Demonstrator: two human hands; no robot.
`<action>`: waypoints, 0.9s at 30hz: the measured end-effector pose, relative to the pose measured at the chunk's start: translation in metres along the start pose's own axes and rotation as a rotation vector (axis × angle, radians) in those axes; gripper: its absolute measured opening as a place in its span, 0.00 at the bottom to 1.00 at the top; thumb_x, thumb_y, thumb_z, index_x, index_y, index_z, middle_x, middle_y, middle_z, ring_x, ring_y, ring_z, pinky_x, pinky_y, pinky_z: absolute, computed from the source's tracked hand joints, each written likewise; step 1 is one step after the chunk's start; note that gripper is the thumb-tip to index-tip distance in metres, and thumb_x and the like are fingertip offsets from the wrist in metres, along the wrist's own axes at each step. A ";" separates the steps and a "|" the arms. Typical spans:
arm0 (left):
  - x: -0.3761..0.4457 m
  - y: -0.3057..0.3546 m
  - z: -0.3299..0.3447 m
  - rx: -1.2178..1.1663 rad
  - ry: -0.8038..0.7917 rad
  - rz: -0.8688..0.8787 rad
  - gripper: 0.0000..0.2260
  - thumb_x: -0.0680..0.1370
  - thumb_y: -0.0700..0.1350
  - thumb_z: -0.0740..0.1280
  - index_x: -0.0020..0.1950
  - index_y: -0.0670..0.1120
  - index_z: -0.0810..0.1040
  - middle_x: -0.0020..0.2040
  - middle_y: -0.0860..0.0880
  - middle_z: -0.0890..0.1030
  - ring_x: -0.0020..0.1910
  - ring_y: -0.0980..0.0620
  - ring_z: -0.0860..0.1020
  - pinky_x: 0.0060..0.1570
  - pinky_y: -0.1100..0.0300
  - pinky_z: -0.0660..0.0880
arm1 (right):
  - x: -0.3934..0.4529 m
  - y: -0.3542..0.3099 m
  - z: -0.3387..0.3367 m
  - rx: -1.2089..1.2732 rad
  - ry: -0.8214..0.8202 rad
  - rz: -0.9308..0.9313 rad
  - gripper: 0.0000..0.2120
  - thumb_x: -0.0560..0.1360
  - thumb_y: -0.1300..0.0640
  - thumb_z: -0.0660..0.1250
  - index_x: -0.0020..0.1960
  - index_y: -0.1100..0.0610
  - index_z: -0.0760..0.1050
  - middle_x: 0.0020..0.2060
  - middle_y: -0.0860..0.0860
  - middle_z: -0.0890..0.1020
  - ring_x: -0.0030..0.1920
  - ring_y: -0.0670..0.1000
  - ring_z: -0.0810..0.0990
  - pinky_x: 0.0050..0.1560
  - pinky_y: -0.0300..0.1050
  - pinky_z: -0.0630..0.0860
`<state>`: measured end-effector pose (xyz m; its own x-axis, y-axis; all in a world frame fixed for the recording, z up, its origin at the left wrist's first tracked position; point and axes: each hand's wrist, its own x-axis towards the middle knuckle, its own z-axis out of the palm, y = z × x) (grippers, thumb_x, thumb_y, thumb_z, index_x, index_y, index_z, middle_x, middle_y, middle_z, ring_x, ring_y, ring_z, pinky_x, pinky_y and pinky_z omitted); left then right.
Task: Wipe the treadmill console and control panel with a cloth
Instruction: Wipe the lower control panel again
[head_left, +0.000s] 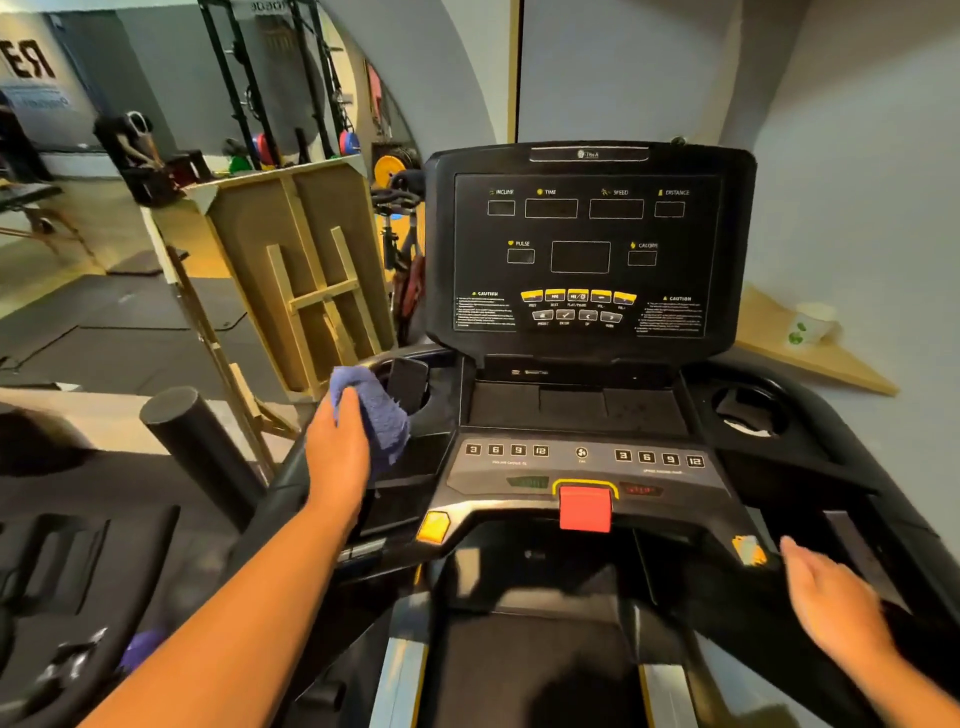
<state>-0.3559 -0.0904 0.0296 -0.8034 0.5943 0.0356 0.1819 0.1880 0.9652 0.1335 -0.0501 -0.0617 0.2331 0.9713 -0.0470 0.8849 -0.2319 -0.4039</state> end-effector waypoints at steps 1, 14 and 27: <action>-0.012 0.000 0.005 0.074 -0.033 0.133 0.17 0.87 0.48 0.56 0.70 0.43 0.78 0.60 0.46 0.80 0.61 0.48 0.77 0.60 0.52 0.71 | -0.003 -0.001 -0.002 0.033 -0.028 0.006 0.23 0.85 0.52 0.50 0.61 0.65 0.80 0.55 0.63 0.83 0.60 0.64 0.79 0.62 0.57 0.70; -0.114 -0.065 0.085 1.010 -0.541 0.783 0.27 0.85 0.54 0.39 0.85 0.51 0.47 0.86 0.46 0.50 0.84 0.40 0.47 0.79 0.47 0.39 | -0.014 0.000 0.000 0.011 0.035 -0.047 0.25 0.85 0.51 0.47 0.60 0.64 0.79 0.54 0.62 0.83 0.60 0.64 0.78 0.65 0.59 0.67; -0.094 -0.042 0.122 1.075 -0.436 0.649 0.32 0.81 0.56 0.47 0.84 0.47 0.59 0.84 0.45 0.60 0.83 0.38 0.57 0.78 0.37 0.58 | -0.002 0.026 0.022 0.013 0.259 -0.228 0.22 0.82 0.53 0.55 0.35 0.59 0.78 0.27 0.49 0.76 0.32 0.54 0.75 0.44 0.50 0.67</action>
<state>-0.2188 -0.0591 -0.0460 -0.1913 0.9730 0.1289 0.9776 0.1771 0.1137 0.1470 -0.0564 -0.0916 0.1258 0.9522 0.2784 0.9214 -0.0081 -0.3886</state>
